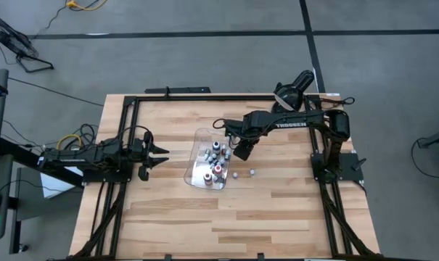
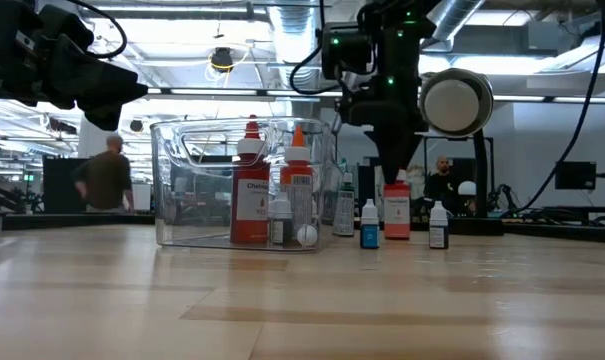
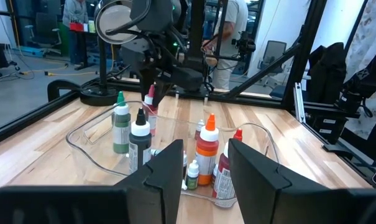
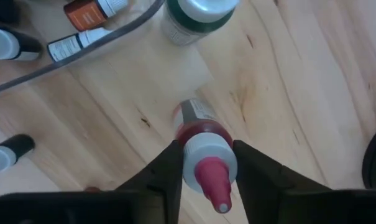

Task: Pick & Place food coloring
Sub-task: Put the large pink food coloring bottle into the transparent bin

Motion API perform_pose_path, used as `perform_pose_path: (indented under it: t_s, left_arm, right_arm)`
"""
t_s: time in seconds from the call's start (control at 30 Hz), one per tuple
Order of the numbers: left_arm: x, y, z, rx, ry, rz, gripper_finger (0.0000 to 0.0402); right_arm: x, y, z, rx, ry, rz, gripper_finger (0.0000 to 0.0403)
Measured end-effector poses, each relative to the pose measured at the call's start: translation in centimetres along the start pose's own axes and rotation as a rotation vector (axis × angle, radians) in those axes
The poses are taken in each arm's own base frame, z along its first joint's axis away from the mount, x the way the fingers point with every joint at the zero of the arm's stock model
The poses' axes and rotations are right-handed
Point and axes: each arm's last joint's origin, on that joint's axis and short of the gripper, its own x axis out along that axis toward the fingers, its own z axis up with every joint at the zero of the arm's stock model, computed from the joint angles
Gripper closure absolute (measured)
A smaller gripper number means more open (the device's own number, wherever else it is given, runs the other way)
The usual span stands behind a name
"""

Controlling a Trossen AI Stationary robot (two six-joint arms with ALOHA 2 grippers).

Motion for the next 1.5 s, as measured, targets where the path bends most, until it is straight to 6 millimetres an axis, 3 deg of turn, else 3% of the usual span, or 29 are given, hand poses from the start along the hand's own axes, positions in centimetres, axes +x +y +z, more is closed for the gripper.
perform_pose_path:
  t_s: [0.07, 0.43, 1.13, 1.5]
  left_arm:
    - [0.0, 0.0, 0.0, 0.000, 0.000, 0.000, 0.0284]
    - [0.0, 0.0, 0.0, 0.000, 0.000, 0.000, 0.0284]
    - [0.0, 0.0, 0.0, 0.000, 0.000, -0.001, 0.0284]
    - [0.0, 0.0, 0.0, 0.000, 0.000, -0.001, 0.0284]
  right_arm:
    - [0.0, 0.0, 0.0, -0.001, 0.004, 0.015, 0.0299]
    - [-0.8, 0.6, -0.2, -0.036, 0.025, 0.159, 0.0300]
    - [-9.8, -0.9, -3.4, -0.060, -0.153, 0.535, 0.0300]
    - [-12.8, -0.2, -1.5, -0.109, -0.435, 0.844, 0.0300]
